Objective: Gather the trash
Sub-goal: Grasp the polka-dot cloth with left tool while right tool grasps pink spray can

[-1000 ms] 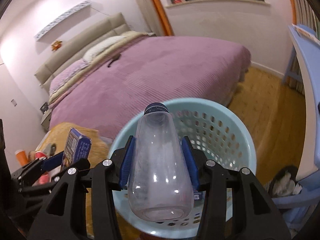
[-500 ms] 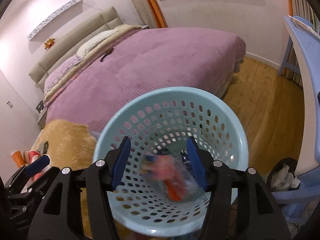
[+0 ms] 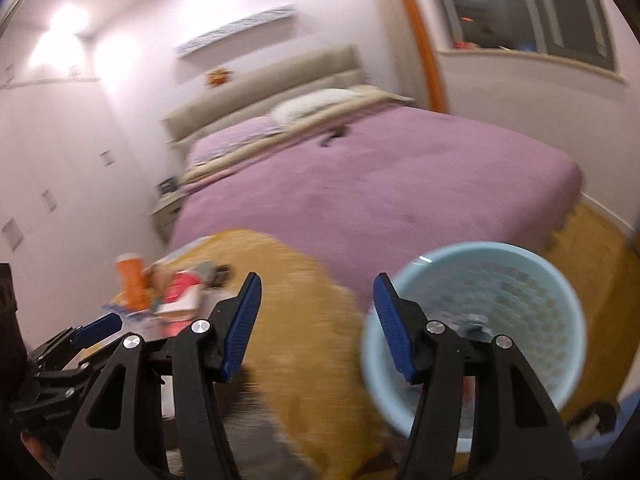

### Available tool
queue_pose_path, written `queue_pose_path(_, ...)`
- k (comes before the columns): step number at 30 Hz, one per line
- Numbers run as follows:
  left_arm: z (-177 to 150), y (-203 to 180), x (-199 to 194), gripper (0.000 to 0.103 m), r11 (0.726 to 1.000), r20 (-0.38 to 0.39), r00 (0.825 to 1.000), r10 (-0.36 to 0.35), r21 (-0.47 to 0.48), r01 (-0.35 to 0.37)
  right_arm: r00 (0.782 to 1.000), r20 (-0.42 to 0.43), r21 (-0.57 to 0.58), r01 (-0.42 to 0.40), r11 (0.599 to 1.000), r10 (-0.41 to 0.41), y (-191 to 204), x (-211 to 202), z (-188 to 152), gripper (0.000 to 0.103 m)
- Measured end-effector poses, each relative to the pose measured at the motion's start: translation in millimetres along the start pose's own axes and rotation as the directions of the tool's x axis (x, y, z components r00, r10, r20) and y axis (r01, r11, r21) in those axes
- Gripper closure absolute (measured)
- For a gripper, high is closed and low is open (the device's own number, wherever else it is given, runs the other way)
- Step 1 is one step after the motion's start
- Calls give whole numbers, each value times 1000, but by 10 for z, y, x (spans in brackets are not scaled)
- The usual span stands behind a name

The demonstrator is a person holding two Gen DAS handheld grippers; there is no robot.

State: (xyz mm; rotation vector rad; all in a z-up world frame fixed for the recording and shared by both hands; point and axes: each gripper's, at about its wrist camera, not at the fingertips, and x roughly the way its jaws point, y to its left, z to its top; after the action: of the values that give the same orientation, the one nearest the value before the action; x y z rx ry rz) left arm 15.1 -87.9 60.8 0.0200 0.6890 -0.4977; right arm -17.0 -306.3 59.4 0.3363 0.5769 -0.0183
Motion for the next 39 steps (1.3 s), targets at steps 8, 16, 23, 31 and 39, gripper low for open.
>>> queue_pose_path(8,-404,1100,-654,22,966,-32,975,218,-137,-221,978,-96,-146,-197,970,184,1003,302,-154,48)
queue_pose_path(16,-1099,1871,-677,24,941,-203,952,230,-204,-271,917,-286,-252,-353,901,279,1825,694,-636,48)
queue_pose_path(23,-1274,1977,-421,29,949,-246,947,206,-185,-254,884,-390,-383,-411,827,259,2334,913,-1014,47)
queue_pose_path(31,-1316,1752,-275,52,960,-251,940,230,-102,-262,876,-444,-440,-399,805,191,2469,1179,-1247,44)
queue_pose_path(39,-1356,1685,-404,96,967,-210,963,168,-156,-203,861,-475,-436,-411,801,183,2503,1199,-1344,49)
